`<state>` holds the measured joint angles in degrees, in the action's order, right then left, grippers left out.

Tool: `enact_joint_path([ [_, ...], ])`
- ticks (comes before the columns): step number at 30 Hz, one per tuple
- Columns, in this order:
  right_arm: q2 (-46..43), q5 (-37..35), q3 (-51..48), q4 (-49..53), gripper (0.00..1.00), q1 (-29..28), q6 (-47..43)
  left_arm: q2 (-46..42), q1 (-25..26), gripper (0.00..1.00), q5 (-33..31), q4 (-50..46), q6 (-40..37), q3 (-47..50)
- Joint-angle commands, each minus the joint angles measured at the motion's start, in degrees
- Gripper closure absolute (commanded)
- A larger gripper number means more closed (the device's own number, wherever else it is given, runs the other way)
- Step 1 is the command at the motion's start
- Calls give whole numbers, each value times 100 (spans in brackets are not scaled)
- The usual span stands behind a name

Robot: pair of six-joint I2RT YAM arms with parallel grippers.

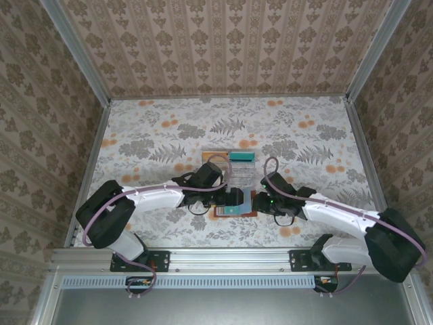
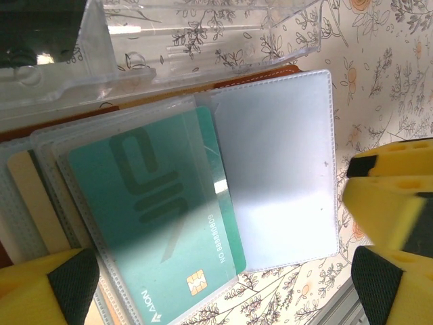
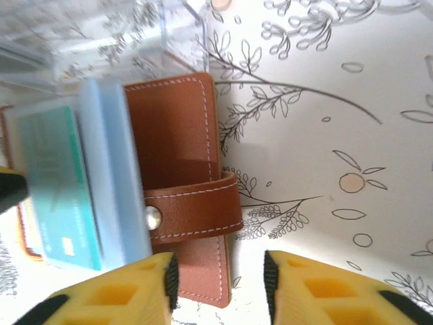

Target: Take the credit cards out of the card holder

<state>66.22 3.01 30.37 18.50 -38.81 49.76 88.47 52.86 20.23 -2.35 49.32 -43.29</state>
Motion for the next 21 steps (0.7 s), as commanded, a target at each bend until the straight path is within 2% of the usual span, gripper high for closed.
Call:
enact_joint_path([
  [1,-258,56,-74,67,50,49,-7,120,54,0,60,-55,43,-4],
  [5,-59,350,7,-267,41,49,-8,124,58,0,60,-46,51,-11],
  [11,686,495,342,-343,43,40,-176,53,51,0,6,-180,12,-38],
  [16,1055,306,408,-186,63,40,-245,-190,15,1,-173,-510,-75,-47],
  [19,1080,141,418,-34,70,40,-282,-437,-47,1,-274,-727,-123,-34],
  [21,1062,116,417,4,71,41,-308,-584,-83,1,-317,-839,-150,-31],
])
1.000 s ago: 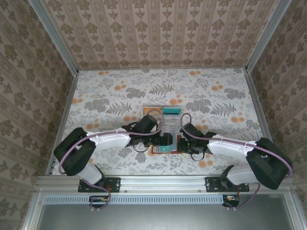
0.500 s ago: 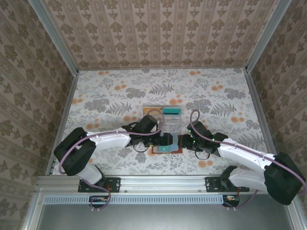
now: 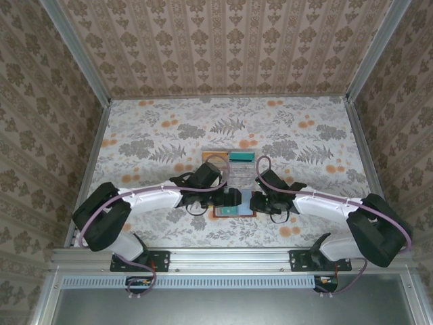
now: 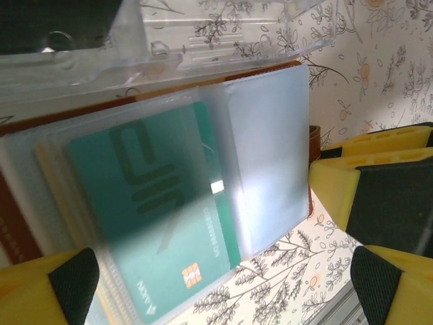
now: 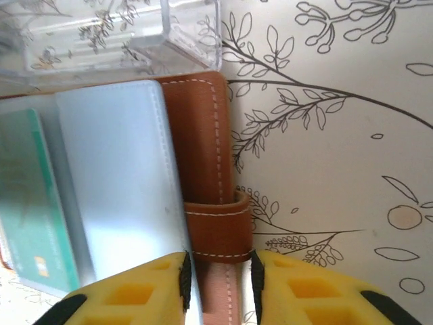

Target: Take the credit cards out of the card holder

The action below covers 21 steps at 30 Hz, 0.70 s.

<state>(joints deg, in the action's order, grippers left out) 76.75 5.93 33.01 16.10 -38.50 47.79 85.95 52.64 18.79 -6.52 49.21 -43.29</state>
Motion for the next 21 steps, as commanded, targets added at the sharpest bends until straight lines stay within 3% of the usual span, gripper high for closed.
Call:
enact_joint_path([
  [1,5,-210,169,290,71,9,-128,-405,-85,1,-179,-438,-148,-32],
  [10,-303,-545,765,1020,55,-9,-430,-527,-140,1,-182,-456,-141,-24],
  [15,-308,-580,1109,1296,54,-23,-582,-614,-191,1,-191,-430,-132,37],
  [17,-213,-565,1259,1371,54,-50,-617,-654,-209,1,-183,-420,-118,64],
  [21,-134,-223,1409,1158,73,-118,-636,-800,-243,1,-277,-450,-81,132],
])
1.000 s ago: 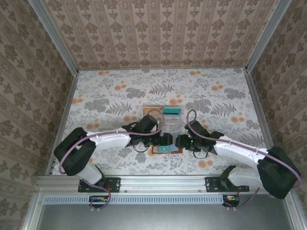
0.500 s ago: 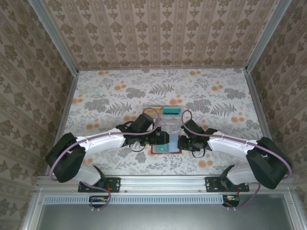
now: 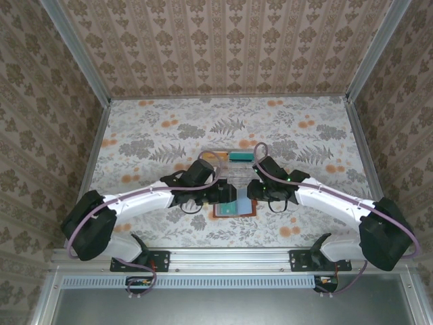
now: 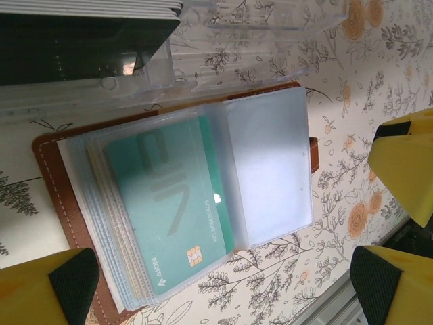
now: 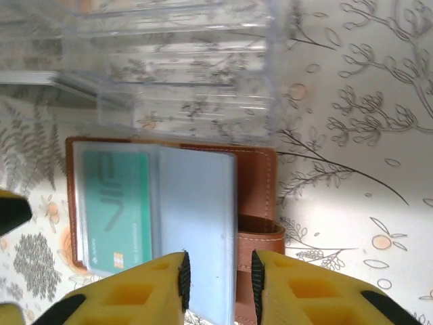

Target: Take the credit cards out of the card holder

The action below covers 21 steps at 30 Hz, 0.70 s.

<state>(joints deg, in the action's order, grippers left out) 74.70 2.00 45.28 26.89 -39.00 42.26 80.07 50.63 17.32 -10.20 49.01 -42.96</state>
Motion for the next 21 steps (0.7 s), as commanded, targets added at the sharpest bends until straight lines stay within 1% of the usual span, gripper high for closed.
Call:
enact_joint_path([
  [1,100,328,175,-90,76,-89,-33,-267,-52,2,-173,-93,-46,124],
  [3,188,656,133,-397,78,-106,67,-337,-103,5,-194,-58,-4,215],
  [4,267,774,116,-533,79,-107,138,-365,-114,8,-185,-17,22,257],
  [5,347,877,98,-647,79,-107,204,-370,-133,14,-168,44,46,307],
  [7,458,1050,61,-852,81,-108,287,-341,-142,20,-144,148,107,378],
  [9,712,1208,9,-1048,81,-107,384,-249,-138,31,-92,279,150,428],
  [11,859,1373,-59,-1276,81,-108,504,-116,-134,39,-25,413,180,438],
  [12,908,1443,-93,-1370,81,-112,548,-47,-133,41,-3,451,184,425],
  [14,1026,1554,-169,-1560,82,-112,641,96,-124,52,56,541,201,420],
  [17,1156,1634,-203,-1674,82,-107,704,259,-125,61,104,611,201,420],
  [19,1216,1630,-220,-1679,82,-107,694,359,-124,63,105,628,205,411],
  [21,1276,1647,-232,-1703,82,-106,694,431,-124,69,129,688,205,427],
])
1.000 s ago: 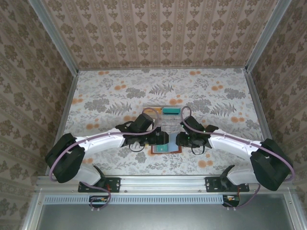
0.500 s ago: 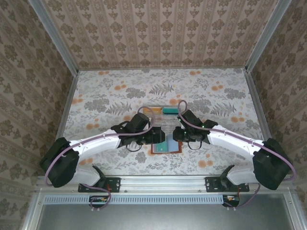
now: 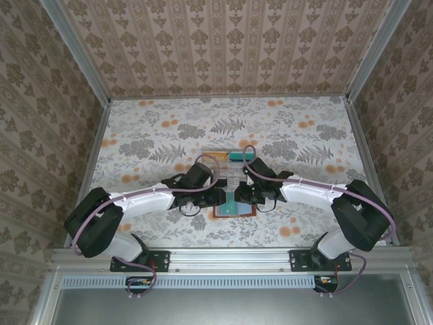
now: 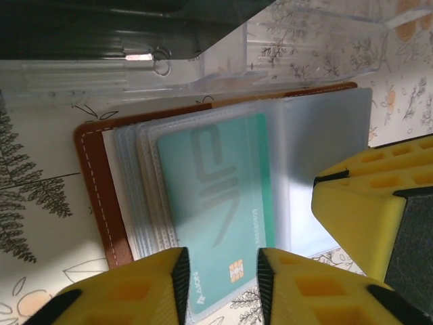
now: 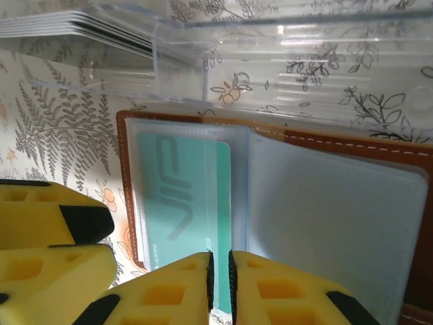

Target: Take the credit cards out of the card holder

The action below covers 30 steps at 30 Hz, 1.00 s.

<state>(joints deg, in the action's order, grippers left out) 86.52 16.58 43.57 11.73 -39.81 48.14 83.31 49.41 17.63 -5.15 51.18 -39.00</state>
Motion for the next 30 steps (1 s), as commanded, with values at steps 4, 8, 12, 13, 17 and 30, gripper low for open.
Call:
enact_joint_path([
  [4,226,243,-74,-230,81,-26,117,228,-2,72,101,198,1,42],
  [8,312,258,-77,-259,80,-27,121,300,-8,74,86,185,6,106],
  [12,383,259,-92,-261,79,-27,112,397,-1,76,96,158,14,135],
  [13,399,253,-107,-259,79,-25,115,420,-1,77,100,148,15,131],
  [17,460,285,-134,-316,79,-27,121,498,-2,79,109,137,24,140],
  [30,548,387,-214,-504,80,-27,195,577,16,83,116,70,15,110],
])
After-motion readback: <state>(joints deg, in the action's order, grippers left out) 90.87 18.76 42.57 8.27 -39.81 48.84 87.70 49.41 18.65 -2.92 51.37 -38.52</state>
